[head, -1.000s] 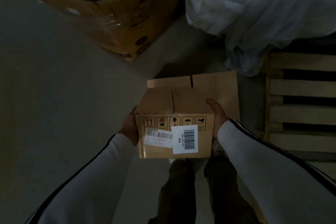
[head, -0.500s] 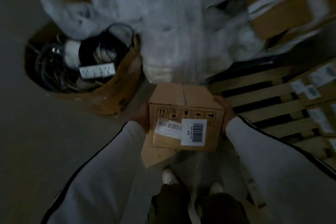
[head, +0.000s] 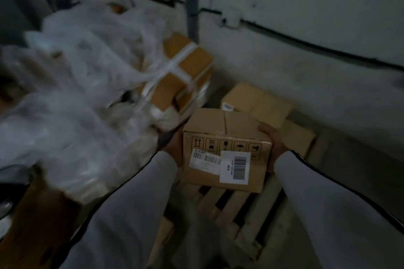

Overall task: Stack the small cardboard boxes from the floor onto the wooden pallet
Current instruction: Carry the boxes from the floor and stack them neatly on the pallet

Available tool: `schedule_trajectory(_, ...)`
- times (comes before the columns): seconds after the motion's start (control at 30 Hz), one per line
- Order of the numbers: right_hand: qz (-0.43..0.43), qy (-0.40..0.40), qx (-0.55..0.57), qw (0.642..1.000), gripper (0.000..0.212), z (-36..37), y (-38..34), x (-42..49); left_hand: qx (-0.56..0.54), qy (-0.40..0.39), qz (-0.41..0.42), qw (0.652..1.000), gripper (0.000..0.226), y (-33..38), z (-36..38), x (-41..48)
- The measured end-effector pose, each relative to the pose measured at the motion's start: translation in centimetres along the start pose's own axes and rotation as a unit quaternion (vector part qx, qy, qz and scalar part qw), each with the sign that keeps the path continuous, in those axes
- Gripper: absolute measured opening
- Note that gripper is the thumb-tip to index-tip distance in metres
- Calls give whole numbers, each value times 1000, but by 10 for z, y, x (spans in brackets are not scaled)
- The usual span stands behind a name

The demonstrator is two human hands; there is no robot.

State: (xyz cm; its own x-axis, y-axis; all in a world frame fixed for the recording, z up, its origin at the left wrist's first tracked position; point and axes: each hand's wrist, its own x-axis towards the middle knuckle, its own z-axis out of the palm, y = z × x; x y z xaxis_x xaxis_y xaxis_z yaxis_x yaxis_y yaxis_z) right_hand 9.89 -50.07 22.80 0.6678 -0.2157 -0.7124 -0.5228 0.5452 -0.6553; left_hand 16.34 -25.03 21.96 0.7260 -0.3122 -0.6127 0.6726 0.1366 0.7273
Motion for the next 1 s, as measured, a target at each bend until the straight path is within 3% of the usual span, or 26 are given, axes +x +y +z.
schedule_trajectory(0.1,-25,43,54,997,51,-71,-33,-3,31,-69,-26,997,54,3,79,26)
schedule_trajectory(0.2,-46,74,85,993,49,-119,-51,1,38,-64,-16,997,61,-4,122,80)
schedule_trajectory(0.3,-39,102,117,987,45,-161,-66,14,83,-91,-38,992,46,0,181,100)
schedule_trajectory(0.37,-30,122,137,983,52,-184,-74,30,116,-96,-33,988,42,-3,210,122)
schedule_trajectory(0.47,-18,144,165,976,66,-211,-97,64,119,-103,-100,982,76,0,247,180)
schedule_trajectory(0.63,-17,179,178,967,48,-231,-147,112,152,-127,-127,972,38,22,305,262)
schedule_trajectory(0.8,-15,226,173,959,39,-246,-211,159,179,-147,-147,962,47,52,357,337)
schedule_trajectory(0.93,-3,245,159,956,26,-258,-240,188,184,-170,-148,957,40,63,384,372)
schedule_trajectory(1.0,10,250,140,958,33,-270,-249,204,194,-177,-152,953,40,63,396,390)
